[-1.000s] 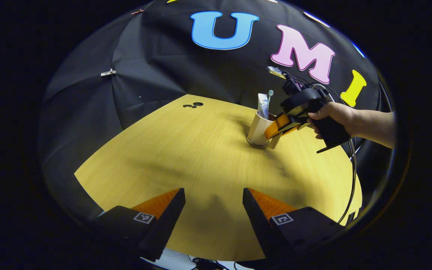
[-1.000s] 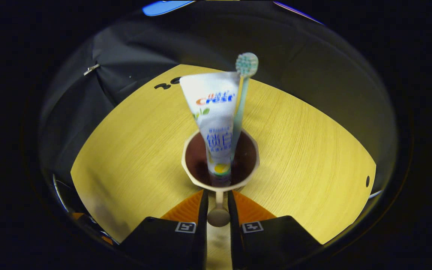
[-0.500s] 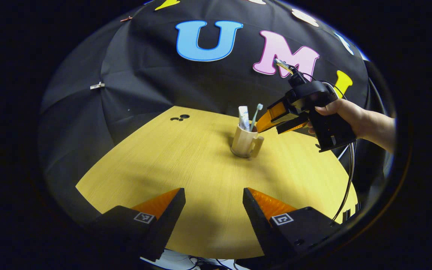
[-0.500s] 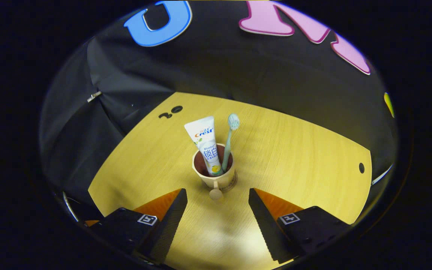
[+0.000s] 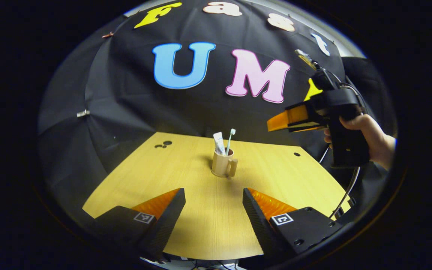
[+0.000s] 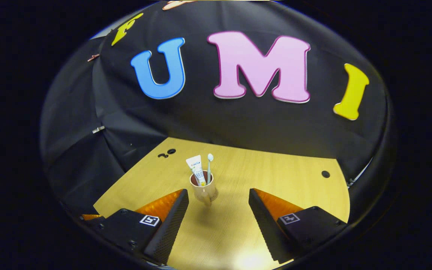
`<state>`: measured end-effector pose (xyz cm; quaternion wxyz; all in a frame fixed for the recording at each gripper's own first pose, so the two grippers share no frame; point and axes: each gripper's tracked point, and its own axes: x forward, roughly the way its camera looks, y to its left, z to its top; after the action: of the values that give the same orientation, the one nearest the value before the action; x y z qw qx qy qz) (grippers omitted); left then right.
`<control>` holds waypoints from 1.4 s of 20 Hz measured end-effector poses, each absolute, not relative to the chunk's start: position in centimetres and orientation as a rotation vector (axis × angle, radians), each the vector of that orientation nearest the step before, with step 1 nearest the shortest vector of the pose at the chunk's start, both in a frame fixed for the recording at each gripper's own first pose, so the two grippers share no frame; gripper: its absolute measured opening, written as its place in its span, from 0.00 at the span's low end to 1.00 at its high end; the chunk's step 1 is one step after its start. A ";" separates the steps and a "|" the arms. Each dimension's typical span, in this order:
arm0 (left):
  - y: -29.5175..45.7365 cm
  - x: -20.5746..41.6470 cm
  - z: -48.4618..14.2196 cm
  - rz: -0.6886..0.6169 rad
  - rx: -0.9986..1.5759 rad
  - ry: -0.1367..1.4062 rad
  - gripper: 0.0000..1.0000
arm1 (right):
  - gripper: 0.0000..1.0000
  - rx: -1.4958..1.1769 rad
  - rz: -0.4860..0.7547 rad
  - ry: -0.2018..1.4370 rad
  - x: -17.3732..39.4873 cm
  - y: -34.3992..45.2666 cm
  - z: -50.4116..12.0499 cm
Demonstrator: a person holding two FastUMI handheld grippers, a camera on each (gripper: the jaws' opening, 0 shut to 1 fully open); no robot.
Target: Put the toothbrush and toothpaste on the desktop into the cup, then pick up the cup and place it on the coaster on the desktop.
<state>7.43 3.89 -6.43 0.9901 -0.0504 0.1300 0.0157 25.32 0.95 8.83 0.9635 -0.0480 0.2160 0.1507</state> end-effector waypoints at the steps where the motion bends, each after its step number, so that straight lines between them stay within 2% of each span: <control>1: 3.7 7.1 -5.4 0.031 -0.075 0.234 0.98 | 0.99 -0.087 0.285 0.400 23.9 0.4 10.1; 6: 2.2 4.6 -0.1 0.021 0.009 0.103 0.97 | 0.98 -0.050 0.227 0.235 16.3 -1.6 14.9; 14: -1.5 2.0 3.2 -0.035 -0.018 -0.001 0.97 | 0.98 -0.005 0.017 0.133 6.9 -6.5 14.5; 19: -3.7 1.9 1.8 -0.103 -0.002 0.038 0.98 | 0.98 0.012 -0.023 0.165 5.7 -7.5 12.9; 28: -3.7 2.3 1.9 -0.097 0.000 0.039 0.98 | 0.99 0.020 -0.040 0.197 5.8 -8.1 11.6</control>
<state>2.31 -3.71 1.94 0.9986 -0.0002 0.0196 -0.0486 5.79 -8.12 11.62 0.9949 0.0100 0.0984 -0.0199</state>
